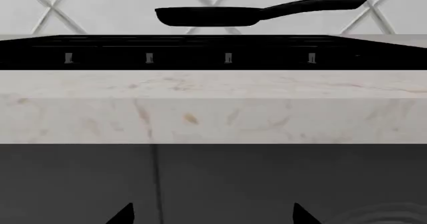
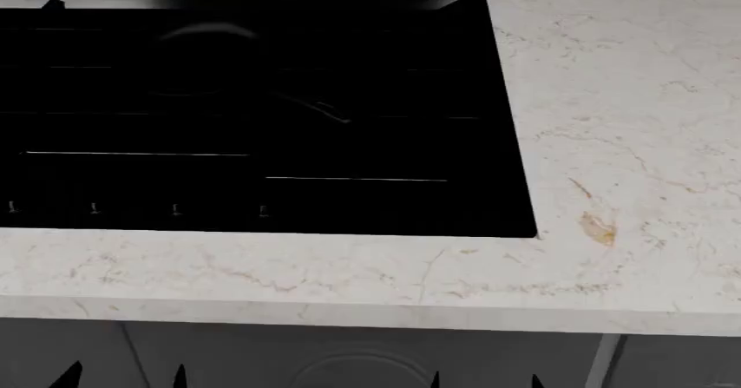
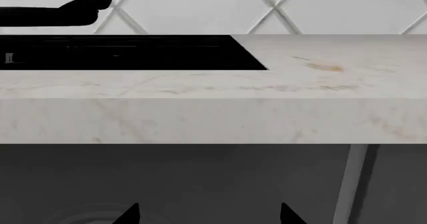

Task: Pick the brussels sprout from the plate and place it in the pan.

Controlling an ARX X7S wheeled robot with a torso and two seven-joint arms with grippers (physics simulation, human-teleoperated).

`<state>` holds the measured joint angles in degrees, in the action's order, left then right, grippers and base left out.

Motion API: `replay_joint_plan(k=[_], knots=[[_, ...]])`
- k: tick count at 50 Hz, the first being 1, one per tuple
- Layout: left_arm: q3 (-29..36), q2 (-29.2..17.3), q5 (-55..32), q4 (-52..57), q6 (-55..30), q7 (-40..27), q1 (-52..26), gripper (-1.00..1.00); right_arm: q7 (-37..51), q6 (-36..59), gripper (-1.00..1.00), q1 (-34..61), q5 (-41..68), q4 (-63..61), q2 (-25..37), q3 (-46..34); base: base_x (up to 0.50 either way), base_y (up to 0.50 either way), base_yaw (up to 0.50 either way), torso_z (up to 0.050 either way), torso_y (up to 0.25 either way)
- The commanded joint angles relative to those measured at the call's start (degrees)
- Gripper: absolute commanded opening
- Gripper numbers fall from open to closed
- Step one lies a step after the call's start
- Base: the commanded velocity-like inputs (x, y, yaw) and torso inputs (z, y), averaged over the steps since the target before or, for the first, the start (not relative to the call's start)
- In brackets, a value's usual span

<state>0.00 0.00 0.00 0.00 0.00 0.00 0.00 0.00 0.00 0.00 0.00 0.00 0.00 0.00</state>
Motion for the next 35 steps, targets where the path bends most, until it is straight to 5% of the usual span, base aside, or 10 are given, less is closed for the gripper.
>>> replay_joint_plan(k=[1,10,35], knots=[[3.38,-2.84,-2.86,-1.17,0.94,-3.31,-0.4,1.0,3.17,-1.16,1.0,0.44,0.0,1.44,2.53,-3.24,0.0,0.0,0.0,0.0,0.0],[4.42,-3.76,-3.66,-0.18,-0.45,-4.2,-0.41,1.0,4.64,-0.13,1.0,0.34,2.91,0.54,3.5,-4.3,0.0,0.0,0.0,0.0,0.0],[6.22,-5.74,-7.15,2.19,-2.83,-4.95,0.34,1.0,6.82,0.13,1.0,-0.44,4.43,-0.12,5.24,-6.33,0.0,0.0,0.0,0.05,0.0]])
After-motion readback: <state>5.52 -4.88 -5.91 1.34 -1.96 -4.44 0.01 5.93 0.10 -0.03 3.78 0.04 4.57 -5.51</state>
